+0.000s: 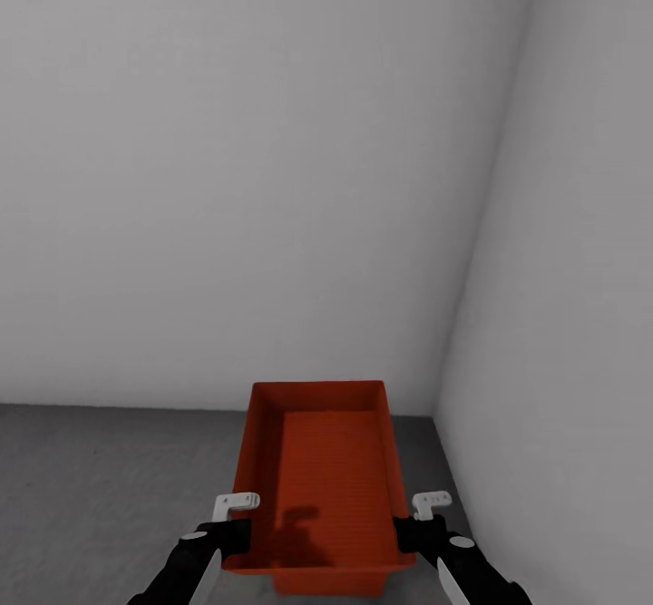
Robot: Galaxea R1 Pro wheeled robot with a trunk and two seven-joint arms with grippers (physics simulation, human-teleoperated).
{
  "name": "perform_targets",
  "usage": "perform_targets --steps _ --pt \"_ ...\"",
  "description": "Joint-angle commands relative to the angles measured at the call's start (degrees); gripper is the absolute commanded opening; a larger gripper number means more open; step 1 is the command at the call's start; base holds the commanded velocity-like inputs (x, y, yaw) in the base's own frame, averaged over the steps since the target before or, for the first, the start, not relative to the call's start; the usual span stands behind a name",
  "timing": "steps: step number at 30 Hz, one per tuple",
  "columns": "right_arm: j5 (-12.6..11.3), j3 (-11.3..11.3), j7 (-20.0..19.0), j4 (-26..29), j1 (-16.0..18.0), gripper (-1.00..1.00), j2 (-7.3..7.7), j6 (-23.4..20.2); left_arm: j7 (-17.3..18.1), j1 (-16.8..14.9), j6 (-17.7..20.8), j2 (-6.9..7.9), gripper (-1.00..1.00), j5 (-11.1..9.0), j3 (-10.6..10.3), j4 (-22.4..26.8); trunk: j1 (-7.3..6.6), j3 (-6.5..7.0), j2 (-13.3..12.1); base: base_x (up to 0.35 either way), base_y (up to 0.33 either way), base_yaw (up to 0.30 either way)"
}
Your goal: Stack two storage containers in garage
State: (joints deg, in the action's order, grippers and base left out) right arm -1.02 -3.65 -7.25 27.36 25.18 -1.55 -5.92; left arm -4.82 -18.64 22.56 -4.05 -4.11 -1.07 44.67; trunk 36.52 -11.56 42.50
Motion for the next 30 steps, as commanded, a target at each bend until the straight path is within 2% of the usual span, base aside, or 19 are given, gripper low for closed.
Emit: perform_targets --steps 1,7,16,25,30 --pt "-0.83 -0.39 -1.71 1.21 0.05 -1.00 0.05 0.91 -1.68 0.01 0.47 0.09 -1.00 0.85 -0.07 -0.02 0.03 -0.09 0.07 0.127 -0.086 0.009" --pt "-0.83 -0.39 -1.71 1.21 0.05 -1.00 0.05 0.91 -1.68 0.01 0.47 0.09 -1.00 0.85 -0.07 -0.02 0.03 -0.09 0.07 0.028 -0.019 -0.002" --pt "-0.83 -0.39 -1.71 1.21 0.05 -1.00 0.05 0.91 -1.68 0.01 0.47 0.08 -1.00 0.85 -0.07 -0.02 0.03 -0.09 0.07 0.008 0.005 -0.151" --pt "-0.83 -0.39 -1.71 1.21 0.05 -1.00 0.05 0.91 -1.68 0.01 0.47 0.09 -1.00 0.85 -0.07 -0.02 0.03 -0.09 0.07 0.225 0.135 -0.005" --pt "-0.83 -0.39 -1.71 1.21 0.05 -1.00 0.05 0.91 -1.68 -0.01 0.47 0.04 -1.00 0.85 -0.07 -0.02 0.03 -0.09 0.07 0.078 0.018 0.000"
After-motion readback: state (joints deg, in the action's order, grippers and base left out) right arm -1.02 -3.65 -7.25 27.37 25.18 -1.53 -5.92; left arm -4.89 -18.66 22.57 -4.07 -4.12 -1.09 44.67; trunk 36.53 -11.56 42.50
